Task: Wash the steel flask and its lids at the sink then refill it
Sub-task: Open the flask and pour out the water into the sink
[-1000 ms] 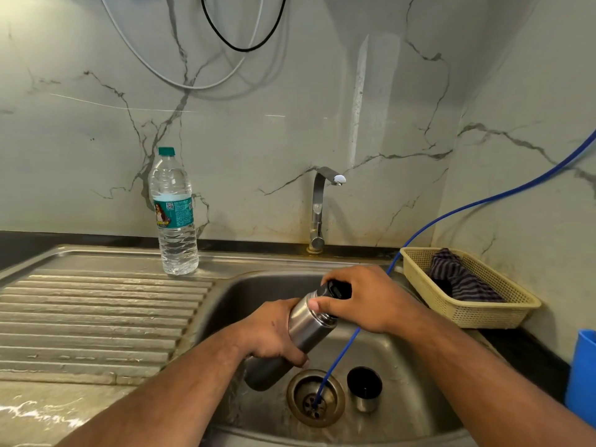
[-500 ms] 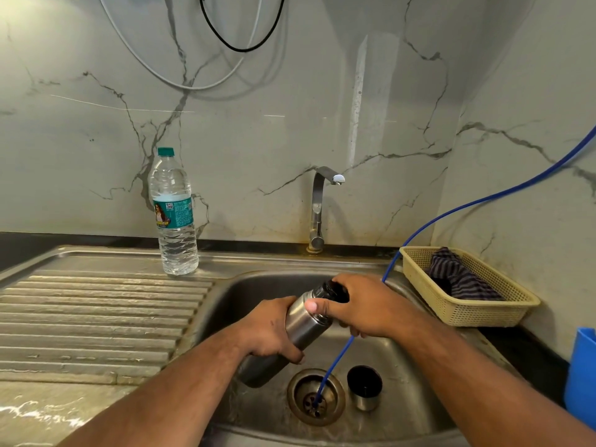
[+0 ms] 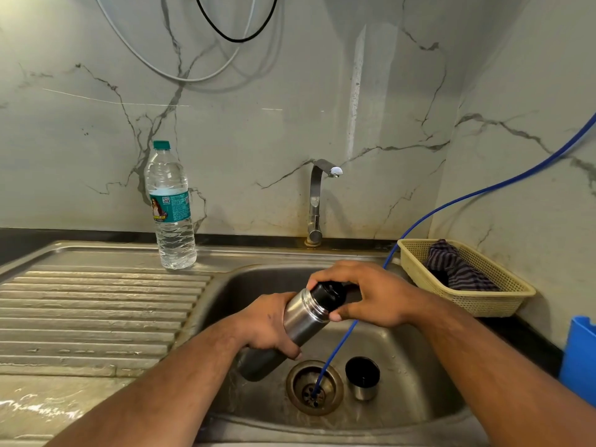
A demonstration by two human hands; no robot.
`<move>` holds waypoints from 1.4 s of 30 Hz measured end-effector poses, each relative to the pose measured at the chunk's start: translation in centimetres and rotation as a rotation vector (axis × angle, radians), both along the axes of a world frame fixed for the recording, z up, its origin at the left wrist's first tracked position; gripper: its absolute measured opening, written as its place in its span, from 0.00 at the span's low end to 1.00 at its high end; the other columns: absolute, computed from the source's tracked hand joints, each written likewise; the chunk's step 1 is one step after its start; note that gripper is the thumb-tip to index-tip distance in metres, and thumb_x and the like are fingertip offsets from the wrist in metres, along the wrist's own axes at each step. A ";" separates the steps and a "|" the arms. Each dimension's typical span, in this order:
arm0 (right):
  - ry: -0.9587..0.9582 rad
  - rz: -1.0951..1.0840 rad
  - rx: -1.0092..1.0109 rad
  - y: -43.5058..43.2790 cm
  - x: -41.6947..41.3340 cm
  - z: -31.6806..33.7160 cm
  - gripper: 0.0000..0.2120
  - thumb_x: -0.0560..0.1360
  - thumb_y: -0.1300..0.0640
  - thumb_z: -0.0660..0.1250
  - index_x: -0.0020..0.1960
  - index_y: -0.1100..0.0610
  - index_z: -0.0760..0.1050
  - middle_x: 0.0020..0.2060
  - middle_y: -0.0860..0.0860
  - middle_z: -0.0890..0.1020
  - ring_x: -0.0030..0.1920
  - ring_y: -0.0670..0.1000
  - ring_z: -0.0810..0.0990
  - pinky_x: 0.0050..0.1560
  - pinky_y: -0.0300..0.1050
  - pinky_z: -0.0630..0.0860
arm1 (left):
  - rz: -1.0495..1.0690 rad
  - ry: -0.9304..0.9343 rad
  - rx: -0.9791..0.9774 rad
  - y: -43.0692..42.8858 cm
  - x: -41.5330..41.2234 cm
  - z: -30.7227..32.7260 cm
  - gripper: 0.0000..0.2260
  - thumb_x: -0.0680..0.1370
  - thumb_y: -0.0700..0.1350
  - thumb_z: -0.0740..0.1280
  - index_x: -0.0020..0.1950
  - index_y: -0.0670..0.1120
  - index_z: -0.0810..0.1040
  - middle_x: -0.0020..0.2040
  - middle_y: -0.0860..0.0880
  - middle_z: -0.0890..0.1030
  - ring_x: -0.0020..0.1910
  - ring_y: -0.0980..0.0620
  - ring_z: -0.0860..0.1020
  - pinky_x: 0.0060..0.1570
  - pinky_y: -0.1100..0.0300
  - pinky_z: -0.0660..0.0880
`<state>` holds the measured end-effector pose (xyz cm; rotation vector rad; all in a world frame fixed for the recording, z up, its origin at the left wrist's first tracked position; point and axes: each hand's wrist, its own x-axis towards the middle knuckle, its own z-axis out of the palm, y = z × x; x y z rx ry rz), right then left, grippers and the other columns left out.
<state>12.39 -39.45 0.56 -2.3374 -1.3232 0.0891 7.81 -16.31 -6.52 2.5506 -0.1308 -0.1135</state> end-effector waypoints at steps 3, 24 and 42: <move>0.043 0.051 0.113 0.4 -0.1 0.2 0.26 0.72 0.75 0.68 0.53 0.43 0.82 0.61 0.39 0.77 0.64 0.41 0.74 0.59 0.42 0.80 | -0.010 0.023 0.008 0.0 -0.1 0.1 0.35 0.63 0.47 0.83 0.67 0.56 0.72 0.58 0.56 0.79 0.57 0.54 0.78 0.64 0.52 0.77; 0.402 -0.460 -0.263 -3.4 4.3 -4.9 0.20 0.69 0.58 0.82 0.54 0.50 0.76 0.50 0.52 0.83 0.47 0.53 0.85 0.48 0.48 0.83 | 0.174 -0.020 -0.146 0.6 0.2 -0.5 0.40 0.61 0.47 0.85 0.69 0.55 0.71 0.58 0.53 0.78 0.58 0.51 0.77 0.62 0.50 0.76; 0.713 -0.242 -0.775 1.5 2.2 -10.6 0.14 0.77 0.68 0.72 0.62 0.72 0.79 0.42 0.58 0.87 0.34 0.46 0.85 0.47 0.37 0.83 | 0.177 0.010 -0.143 0.7 0.2 -0.6 0.40 0.60 0.47 0.85 0.68 0.54 0.71 0.58 0.53 0.79 0.58 0.50 0.78 0.64 0.47 0.77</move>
